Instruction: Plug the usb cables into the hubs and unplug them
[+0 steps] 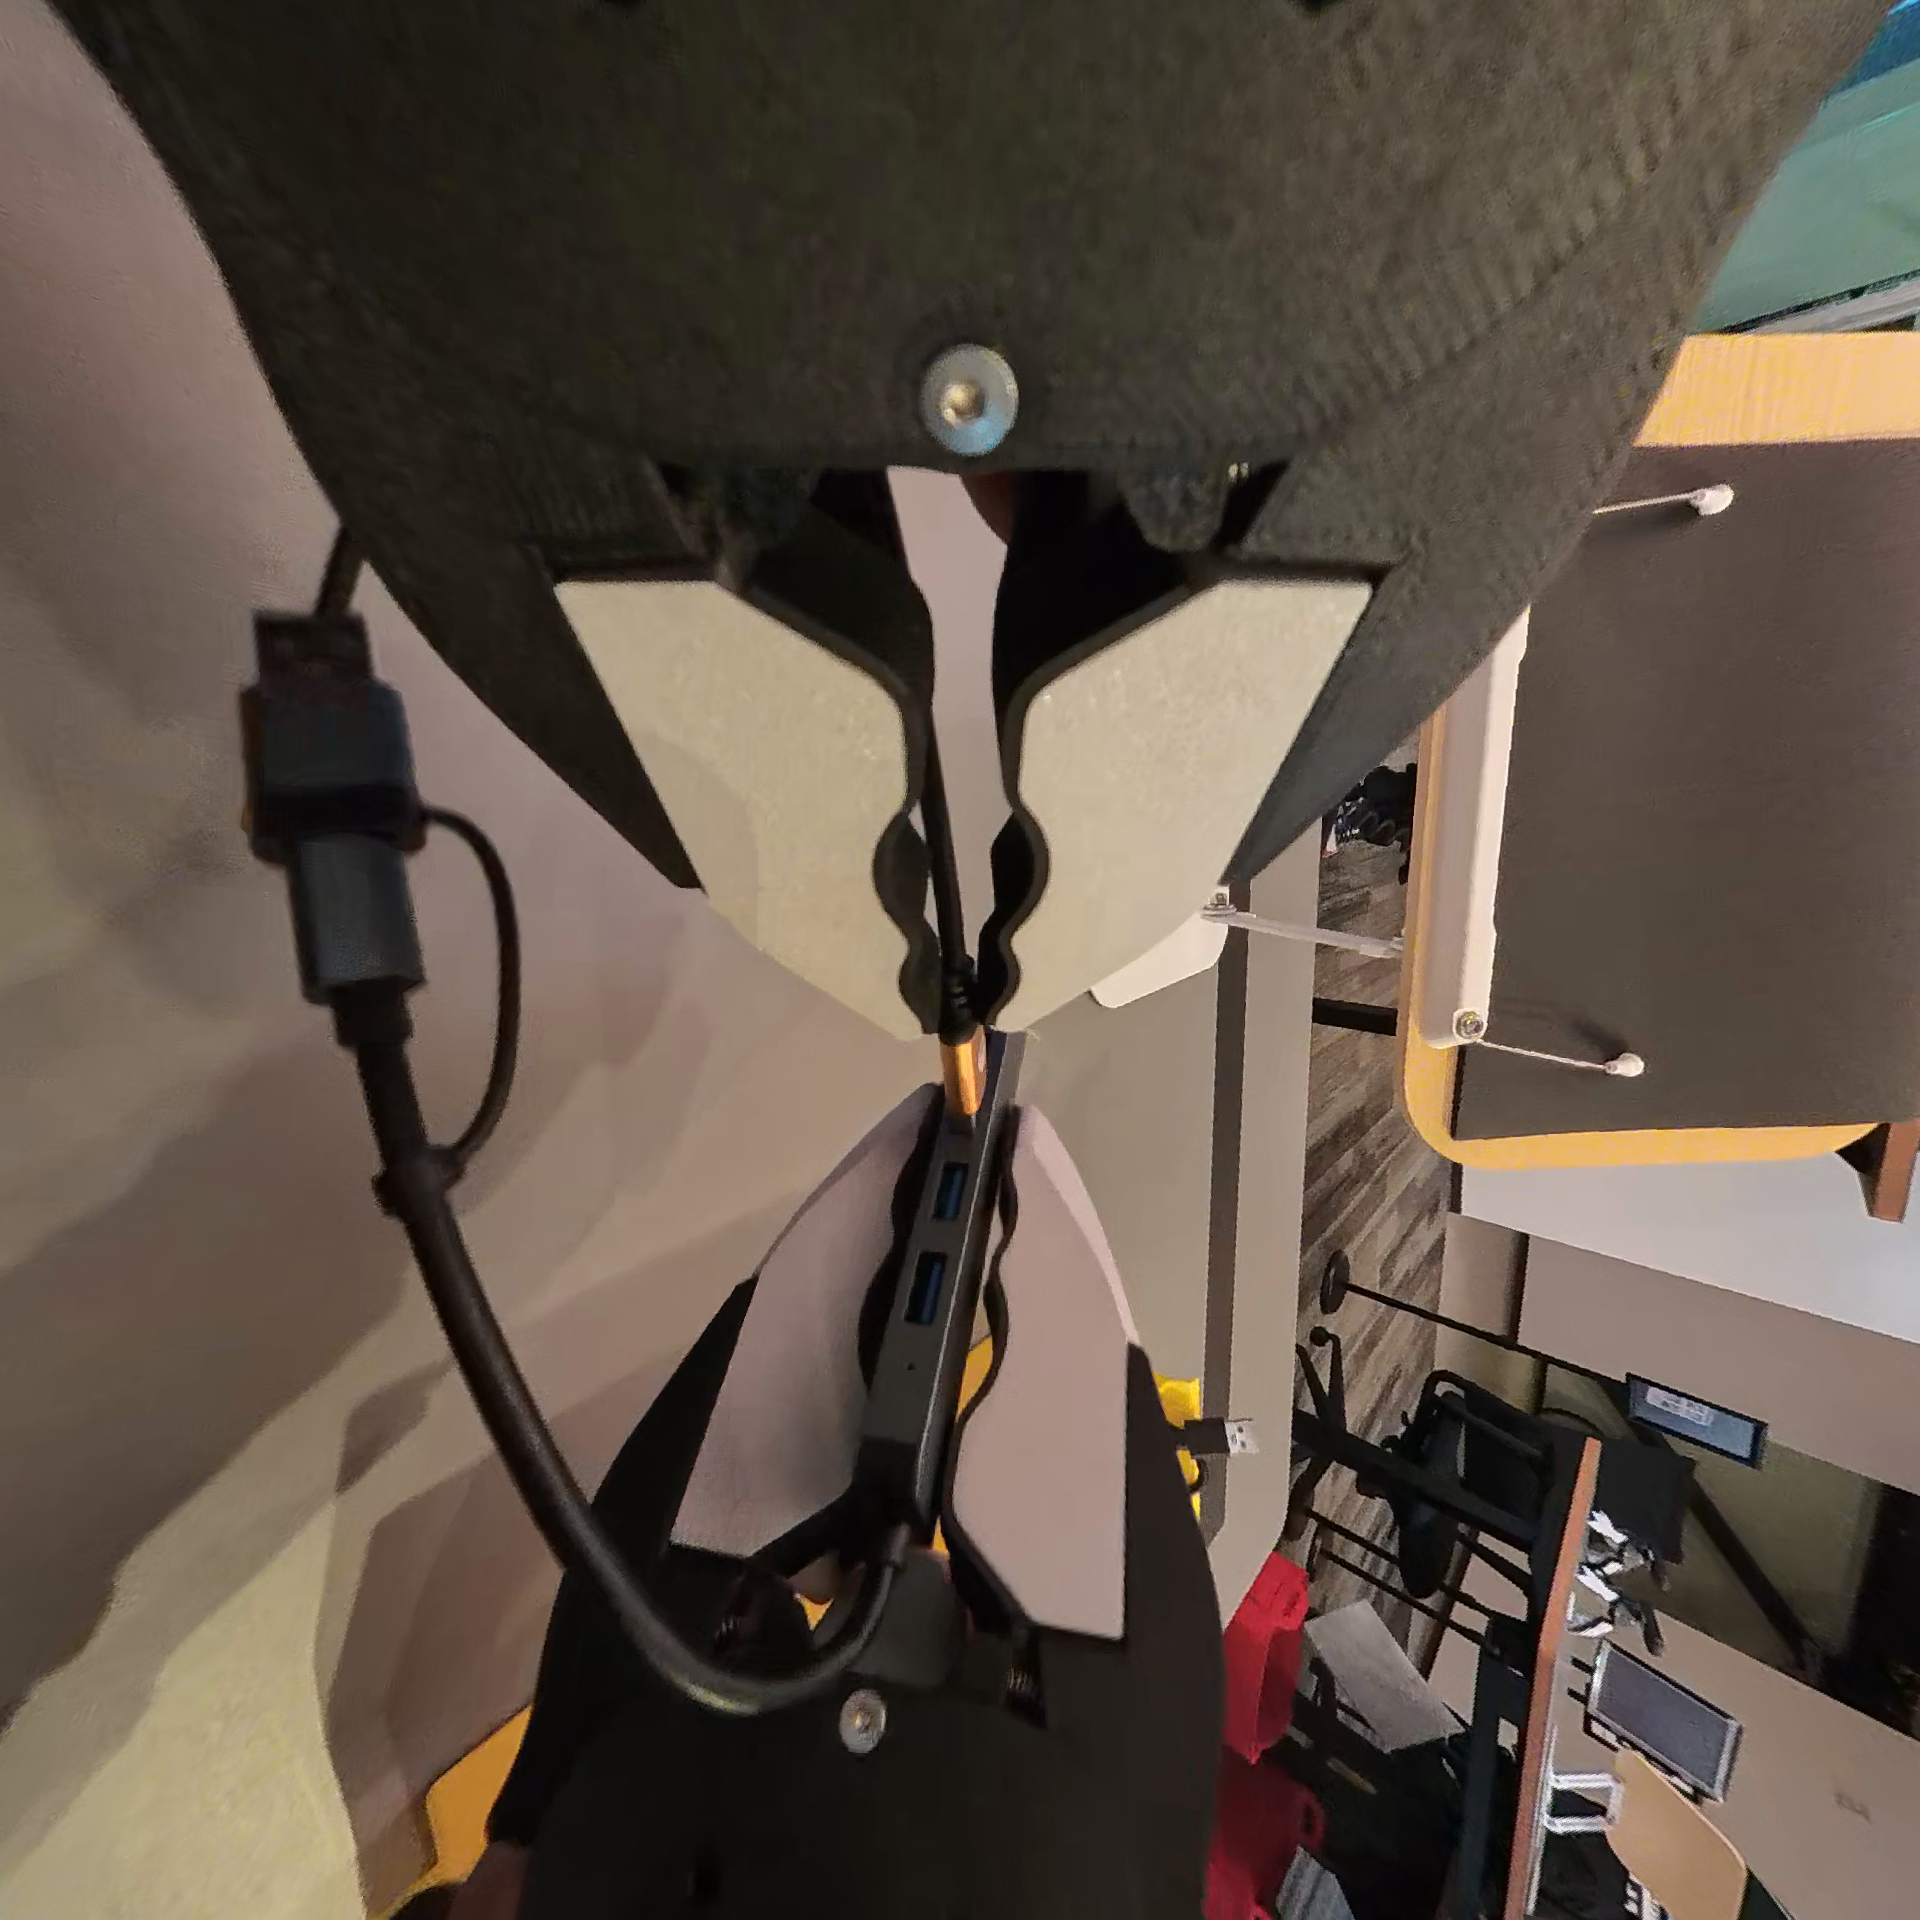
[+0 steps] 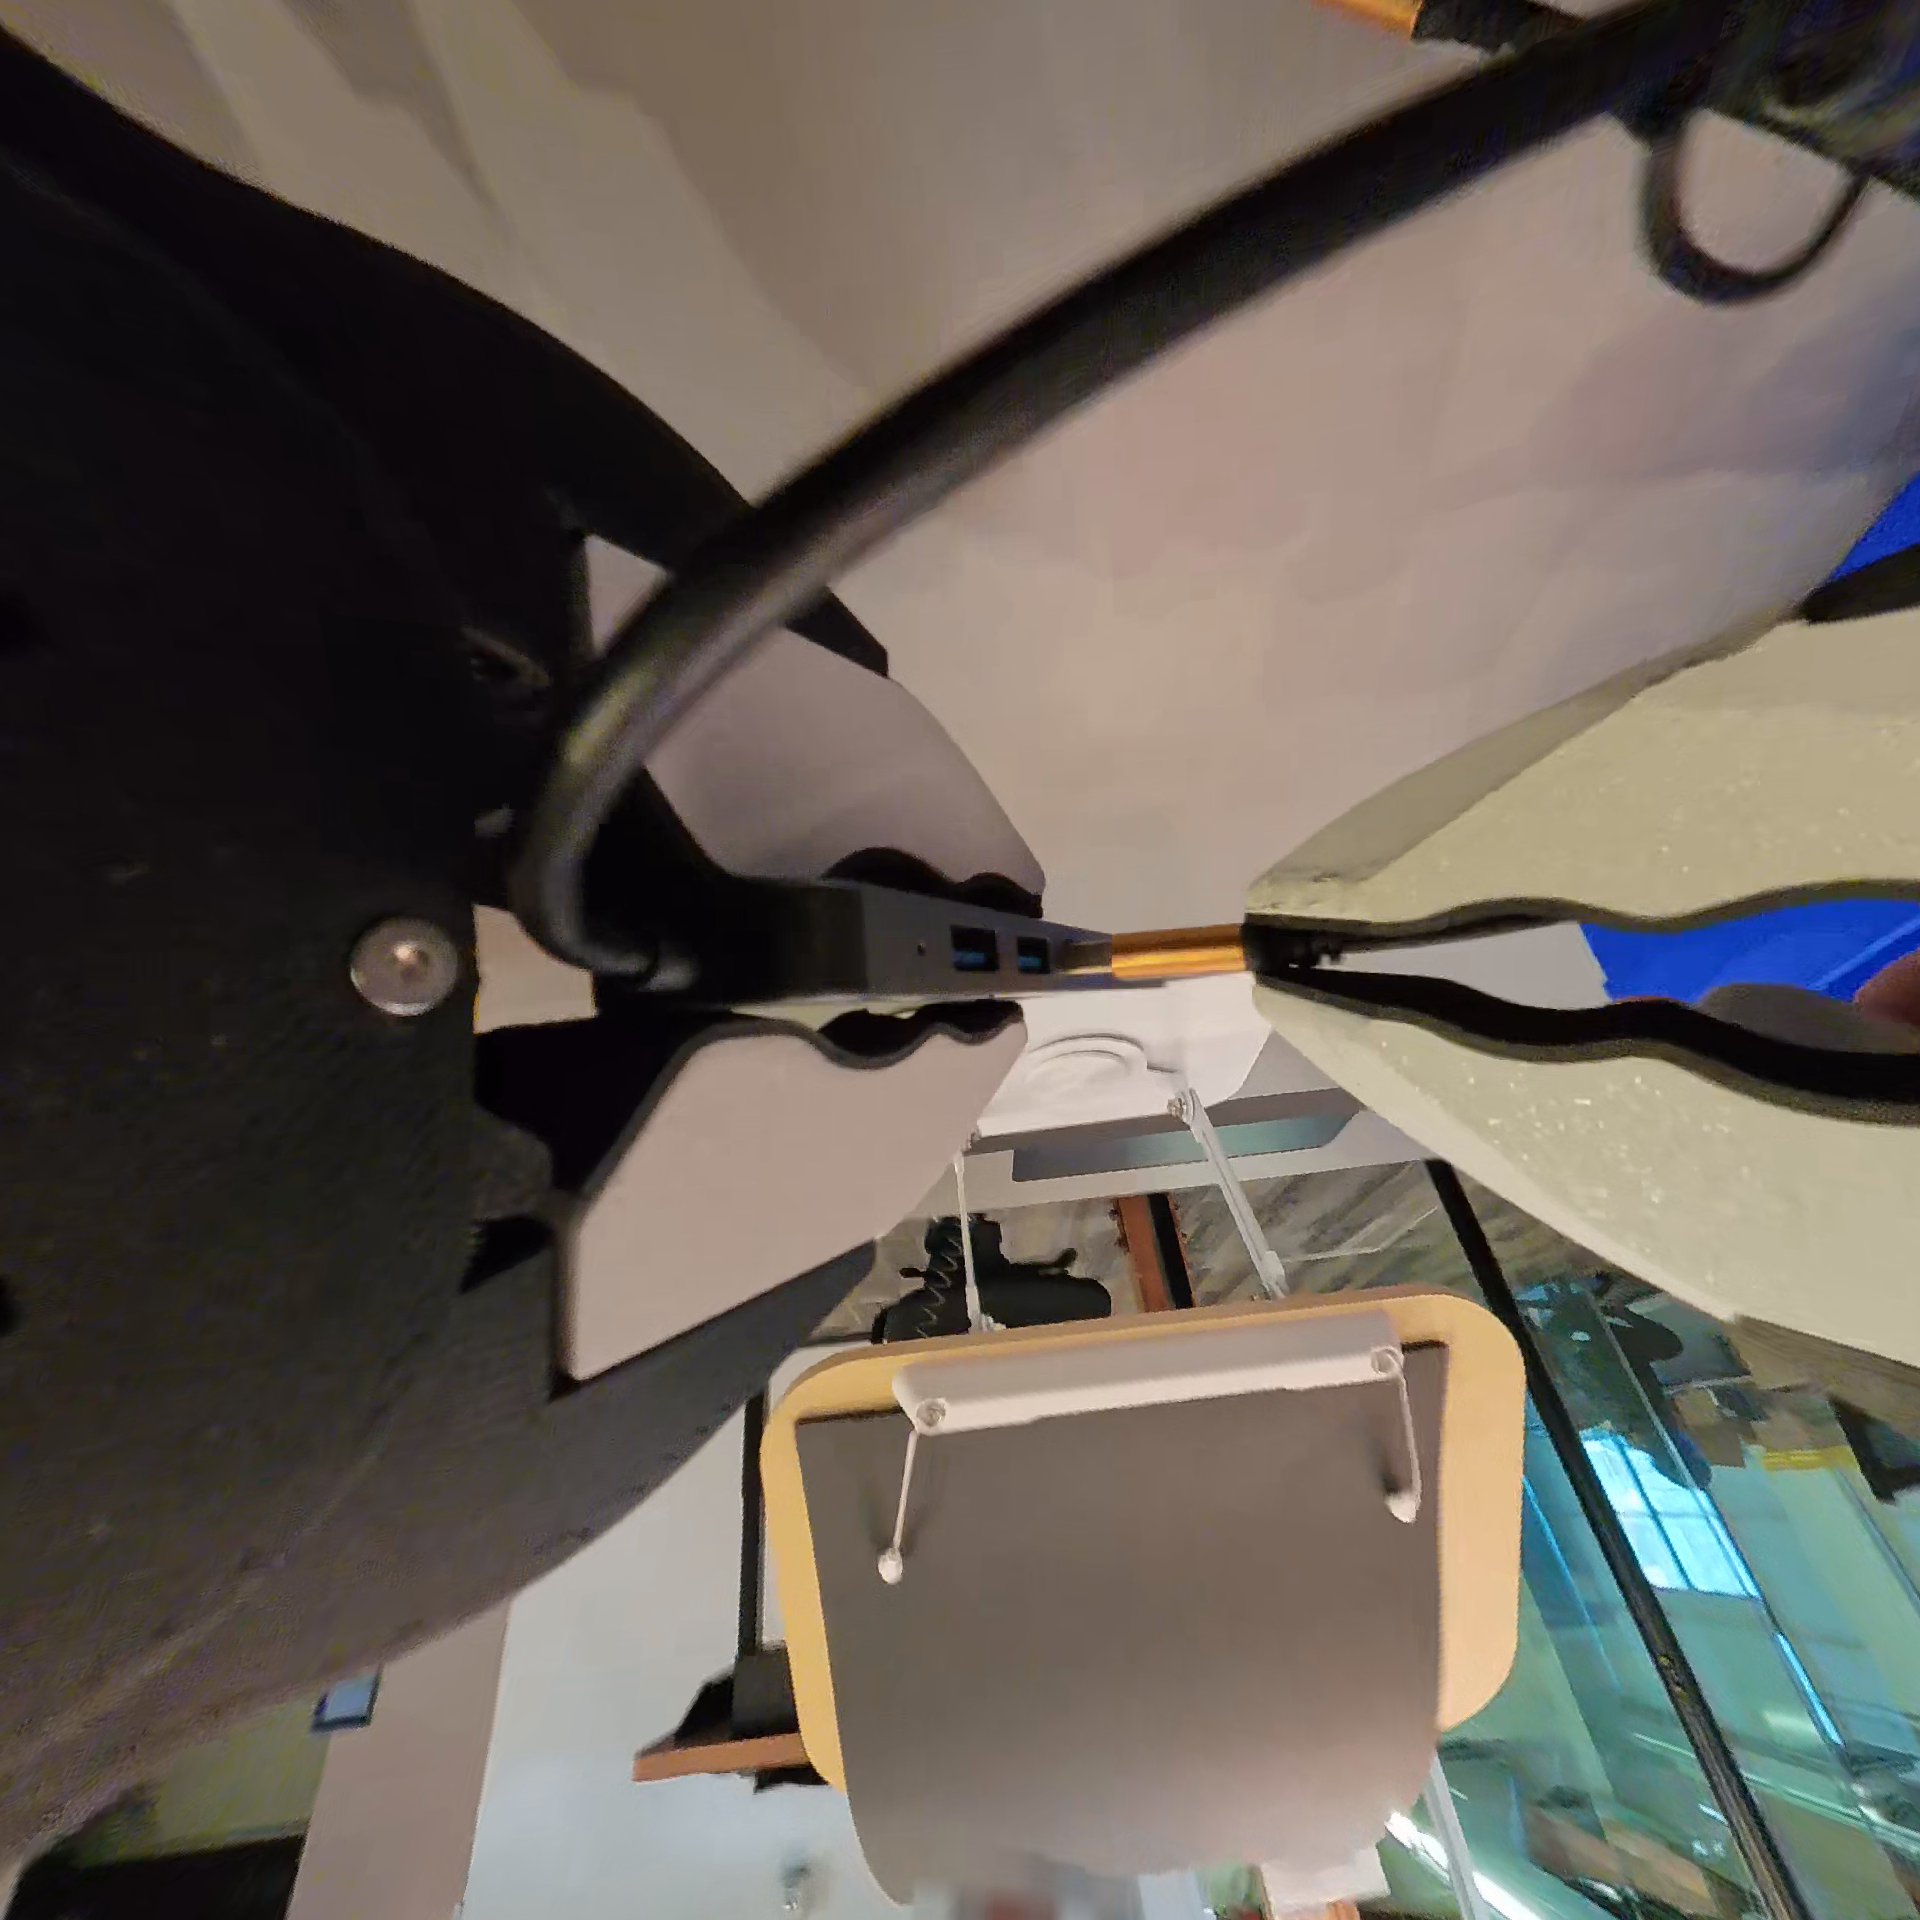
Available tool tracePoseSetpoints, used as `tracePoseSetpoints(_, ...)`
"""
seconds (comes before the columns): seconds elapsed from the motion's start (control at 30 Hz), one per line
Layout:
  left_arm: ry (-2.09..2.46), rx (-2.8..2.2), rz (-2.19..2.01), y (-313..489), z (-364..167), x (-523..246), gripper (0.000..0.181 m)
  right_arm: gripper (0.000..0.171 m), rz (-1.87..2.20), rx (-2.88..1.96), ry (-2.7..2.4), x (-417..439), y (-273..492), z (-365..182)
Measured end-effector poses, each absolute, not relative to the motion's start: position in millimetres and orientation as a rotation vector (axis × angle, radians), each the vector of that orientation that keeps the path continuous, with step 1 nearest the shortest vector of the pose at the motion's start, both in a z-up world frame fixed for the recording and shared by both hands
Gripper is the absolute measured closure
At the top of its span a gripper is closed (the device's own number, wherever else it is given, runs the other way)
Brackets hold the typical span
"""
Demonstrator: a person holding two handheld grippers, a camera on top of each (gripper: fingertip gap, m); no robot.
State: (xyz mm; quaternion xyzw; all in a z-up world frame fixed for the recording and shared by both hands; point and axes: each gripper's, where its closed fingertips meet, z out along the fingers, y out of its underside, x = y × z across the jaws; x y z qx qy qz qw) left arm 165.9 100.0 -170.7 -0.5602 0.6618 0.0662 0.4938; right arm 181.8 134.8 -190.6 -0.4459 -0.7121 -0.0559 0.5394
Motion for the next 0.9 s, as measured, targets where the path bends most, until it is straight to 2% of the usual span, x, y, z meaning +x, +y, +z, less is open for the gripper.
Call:
tracePoseSetpoints(0.03, 1.607, -1.36, 0.161, 100, -171, 166, 0.174, 0.155, -0.13, -1.04, -1.697, 180, 132, -188)
tracePoseSetpoints(0.6, 1.603, -1.374, 0.093, 97, -173, 168, 0.174, 0.157, 0.06, -1.104, -1.706, 170, 117, -183)
tracePoseSetpoints(0.9, 1.559, -1.377, 0.085, 101, -162, 162, 0.174, 0.146, 0.009, -1.164, -1.665, 179, 134, -186)
